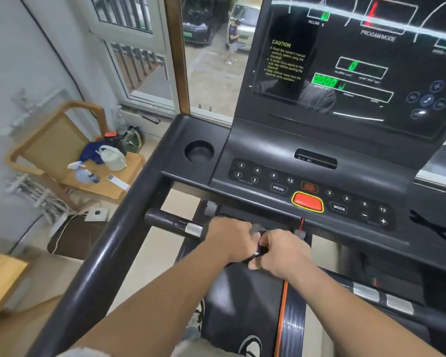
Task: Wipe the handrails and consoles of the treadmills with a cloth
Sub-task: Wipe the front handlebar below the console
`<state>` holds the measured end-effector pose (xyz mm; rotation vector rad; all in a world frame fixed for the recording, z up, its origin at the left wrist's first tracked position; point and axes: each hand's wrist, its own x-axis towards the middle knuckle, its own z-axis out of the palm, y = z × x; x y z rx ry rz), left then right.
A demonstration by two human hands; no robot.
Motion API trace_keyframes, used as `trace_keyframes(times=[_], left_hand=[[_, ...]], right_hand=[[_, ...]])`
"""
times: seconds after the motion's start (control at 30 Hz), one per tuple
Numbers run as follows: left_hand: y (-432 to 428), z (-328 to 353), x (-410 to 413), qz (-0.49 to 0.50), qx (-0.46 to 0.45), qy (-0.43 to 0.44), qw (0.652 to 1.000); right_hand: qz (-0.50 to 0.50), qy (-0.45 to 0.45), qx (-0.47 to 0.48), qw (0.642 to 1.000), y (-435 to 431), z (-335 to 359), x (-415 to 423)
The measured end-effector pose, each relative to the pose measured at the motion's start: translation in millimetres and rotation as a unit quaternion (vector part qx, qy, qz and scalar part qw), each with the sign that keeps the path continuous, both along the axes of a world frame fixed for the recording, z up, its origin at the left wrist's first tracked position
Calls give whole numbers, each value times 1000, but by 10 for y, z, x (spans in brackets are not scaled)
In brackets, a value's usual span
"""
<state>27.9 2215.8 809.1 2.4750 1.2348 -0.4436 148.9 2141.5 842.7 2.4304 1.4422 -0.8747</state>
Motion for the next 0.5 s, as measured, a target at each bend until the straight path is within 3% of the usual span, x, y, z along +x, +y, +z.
trace_keyframes(times=[0.1,0.23,0.37,0.5], left_hand=[[-150,-58,-107,-45,51,-86,994],[139,-191,-959,-84,160,-180,967],[391,-221,-1573,3,219,-120,968],[118,-134,-988,111,195,-90,970]], right_hand=[[-3,4,-3,1000,17,6,-5],[-4,-3,-8,1000,39,20,-19],[-9,5,-7,1000,15,25,-25],[-11,4,-6,1000,-2,33,-37]])
